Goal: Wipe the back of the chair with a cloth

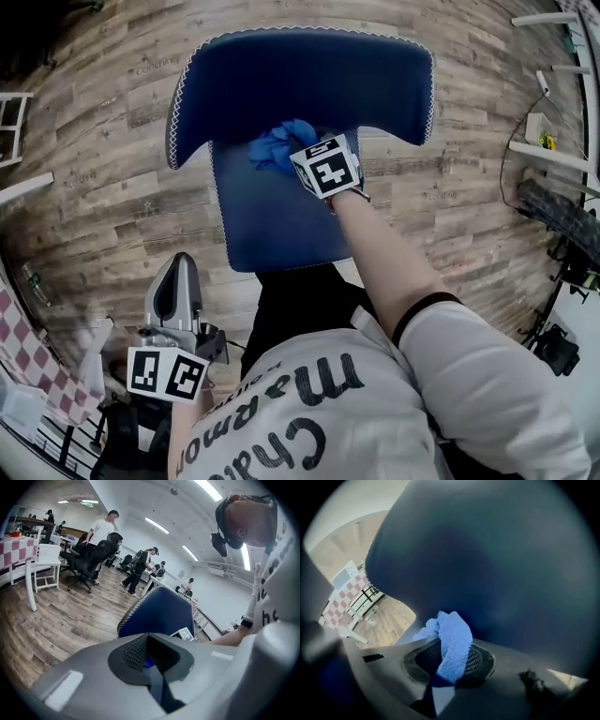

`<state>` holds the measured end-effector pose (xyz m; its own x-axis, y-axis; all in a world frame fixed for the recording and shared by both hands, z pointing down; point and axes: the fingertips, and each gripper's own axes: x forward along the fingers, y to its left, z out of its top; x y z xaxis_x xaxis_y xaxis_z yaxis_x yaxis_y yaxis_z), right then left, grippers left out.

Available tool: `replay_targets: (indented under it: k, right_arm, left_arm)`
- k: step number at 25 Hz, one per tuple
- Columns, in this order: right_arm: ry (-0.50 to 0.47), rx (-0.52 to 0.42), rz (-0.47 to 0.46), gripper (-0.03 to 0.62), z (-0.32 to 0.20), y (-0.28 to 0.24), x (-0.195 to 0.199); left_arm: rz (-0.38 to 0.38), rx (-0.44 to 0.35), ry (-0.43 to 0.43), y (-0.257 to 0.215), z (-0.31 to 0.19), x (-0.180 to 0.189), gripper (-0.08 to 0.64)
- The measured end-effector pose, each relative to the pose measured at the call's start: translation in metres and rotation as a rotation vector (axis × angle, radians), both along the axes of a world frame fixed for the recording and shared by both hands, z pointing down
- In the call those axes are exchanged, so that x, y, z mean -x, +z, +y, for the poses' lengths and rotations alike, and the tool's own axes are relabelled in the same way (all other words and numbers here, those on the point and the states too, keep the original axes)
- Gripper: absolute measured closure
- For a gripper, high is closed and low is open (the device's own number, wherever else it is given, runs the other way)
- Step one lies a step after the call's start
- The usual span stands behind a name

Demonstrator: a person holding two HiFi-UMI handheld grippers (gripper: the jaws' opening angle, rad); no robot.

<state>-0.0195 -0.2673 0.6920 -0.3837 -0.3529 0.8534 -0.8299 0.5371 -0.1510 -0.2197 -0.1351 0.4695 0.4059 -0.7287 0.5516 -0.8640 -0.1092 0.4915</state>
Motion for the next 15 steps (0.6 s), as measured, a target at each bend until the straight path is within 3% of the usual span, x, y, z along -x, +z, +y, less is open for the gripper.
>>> replay_targets:
  k: [7,15]
  right_arm:
    - [0.251,0.007,0.113,0.522,0.007,-0.004,-0.108]
    - [0.427,-0.033,0.200,0.520,0.022,-0.028,-0.178]
  left_arm:
    - [0.040,-0.021,0.104,0.002,-0.011,-0.031,0.552]
    - [0.038,-0.054,0.108,-0.010,0.000,-0.030,0.552]
